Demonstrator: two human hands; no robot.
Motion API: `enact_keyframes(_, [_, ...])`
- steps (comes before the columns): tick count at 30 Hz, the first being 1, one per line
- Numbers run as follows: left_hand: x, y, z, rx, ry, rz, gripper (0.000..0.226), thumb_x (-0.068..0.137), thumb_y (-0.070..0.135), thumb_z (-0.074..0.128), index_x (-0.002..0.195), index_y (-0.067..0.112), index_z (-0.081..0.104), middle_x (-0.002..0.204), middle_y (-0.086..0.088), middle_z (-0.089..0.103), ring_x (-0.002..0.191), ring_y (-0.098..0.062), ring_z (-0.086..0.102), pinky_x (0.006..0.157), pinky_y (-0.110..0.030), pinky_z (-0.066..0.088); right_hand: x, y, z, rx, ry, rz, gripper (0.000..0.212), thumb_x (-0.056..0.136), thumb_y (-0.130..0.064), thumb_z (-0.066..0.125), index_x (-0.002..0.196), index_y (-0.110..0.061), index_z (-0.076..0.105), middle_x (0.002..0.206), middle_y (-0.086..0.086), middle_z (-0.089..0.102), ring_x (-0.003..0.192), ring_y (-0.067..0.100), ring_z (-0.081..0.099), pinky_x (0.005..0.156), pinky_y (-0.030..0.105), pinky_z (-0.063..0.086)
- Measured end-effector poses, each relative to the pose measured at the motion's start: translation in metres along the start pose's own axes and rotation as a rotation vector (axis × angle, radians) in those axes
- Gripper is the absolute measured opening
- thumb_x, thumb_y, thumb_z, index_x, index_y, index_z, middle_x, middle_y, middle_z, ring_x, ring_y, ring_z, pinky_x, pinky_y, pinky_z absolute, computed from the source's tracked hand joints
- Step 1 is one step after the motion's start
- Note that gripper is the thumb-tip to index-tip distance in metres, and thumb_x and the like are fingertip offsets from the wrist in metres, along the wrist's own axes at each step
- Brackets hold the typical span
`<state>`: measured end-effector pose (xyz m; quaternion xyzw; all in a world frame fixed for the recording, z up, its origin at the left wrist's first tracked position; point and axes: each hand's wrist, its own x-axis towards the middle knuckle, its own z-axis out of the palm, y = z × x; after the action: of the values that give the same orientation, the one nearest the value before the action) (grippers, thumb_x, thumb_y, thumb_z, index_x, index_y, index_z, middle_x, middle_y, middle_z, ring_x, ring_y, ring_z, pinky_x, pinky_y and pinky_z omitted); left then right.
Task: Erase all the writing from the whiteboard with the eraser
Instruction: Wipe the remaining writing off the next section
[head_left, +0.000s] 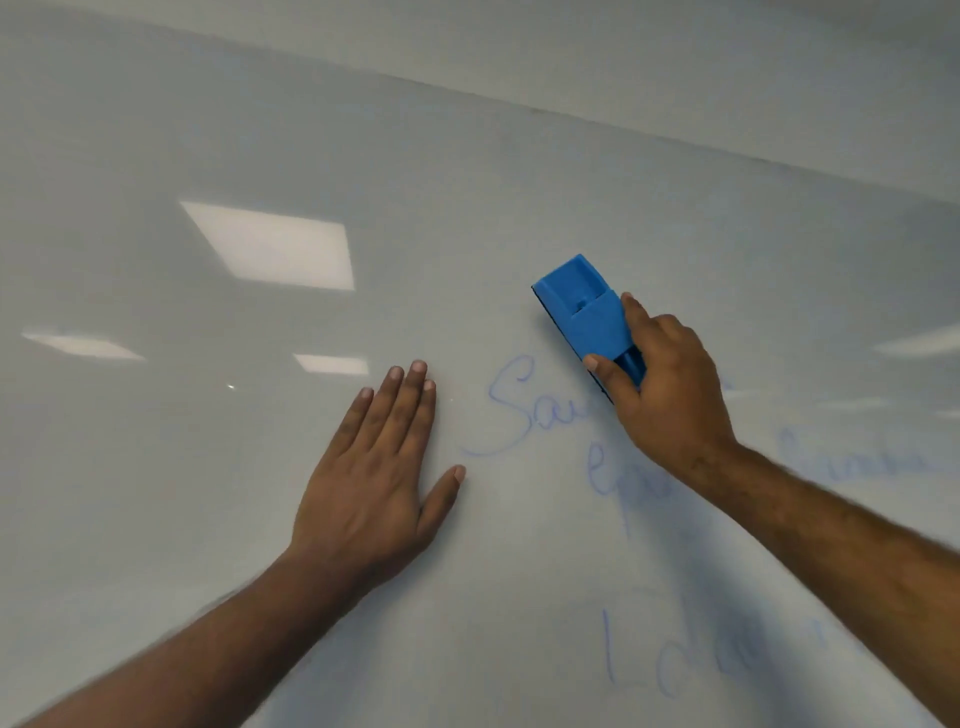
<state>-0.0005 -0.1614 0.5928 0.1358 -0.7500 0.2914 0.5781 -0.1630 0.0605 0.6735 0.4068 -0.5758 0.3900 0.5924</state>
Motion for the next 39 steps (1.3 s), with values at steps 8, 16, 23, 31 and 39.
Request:
enact_keyframes(8, [-0.002,0.000,0.001,0.004,0.005,0.038,0.091,0.096,0.071,0.028,0.160,0.008,0.014,0.169,-0.007,0.008,0.156,-0.021,0.008,0.124,-0.041,0.012,0.052,0.019,0.006,0.064,-0.085,0.035,0.059,0.087,-0.036,0.067,0.141,-0.021,0.046,0.115,0.009,0.058,0.109,0.028,0.050,0.091,0.035,0.040])
enact_keyframes(16, [-0.001,0.006,-0.001,0.082,-0.044,0.011,0.101,0.091,0.079,0.027,0.160,0.008,0.009,0.169,-0.007,0.006,0.156,-0.021,0.005,0.123,-0.042,0.012,0.082,0.032,-0.007,0.078,-0.219,-0.081,0.061,0.087,-0.029,0.067,0.142,-0.018,0.044,0.134,0.004,0.053,0.121,0.023,0.049,0.101,0.032,0.038])
enact_keyframes(23, [0.001,0.025,-0.001,0.107,-0.061,-0.104,0.111,0.083,0.087,0.025,0.160,0.008,0.006,0.170,-0.004,-0.001,0.156,-0.018,-0.001,0.124,-0.039,0.008,0.086,0.049,-0.004,0.132,-0.200,-0.194,0.063,0.089,-0.037,0.065,0.144,-0.016,0.041,0.126,0.006,0.053,0.116,0.025,0.046,0.098,0.037,0.040])
enact_keyframes(31, [0.001,0.029,-0.003,0.124,-0.058,-0.096,0.108,0.086,0.084,0.026,0.160,0.008,0.009,0.170,-0.005,0.003,0.157,-0.019,0.003,0.124,-0.040,0.011,0.084,0.052,0.003,0.205,-0.171,-0.187,0.065,0.089,-0.038,0.064,0.145,-0.016,0.040,0.130,0.006,0.051,0.119,0.025,0.044,0.101,0.039,0.038])
enact_keyframes(39, [0.001,0.027,-0.002,0.095,-0.048,-0.097,0.108,0.085,0.082,0.033,0.160,0.008,0.009,0.170,-0.005,0.004,0.156,-0.018,0.002,0.125,-0.040,0.010,0.074,0.035,0.017,0.212,-0.043,-0.130,0.067,0.091,-0.054,0.052,0.141,-0.011,0.045,0.117,0.008,0.057,0.108,0.027,0.051,0.092,0.043,0.044])
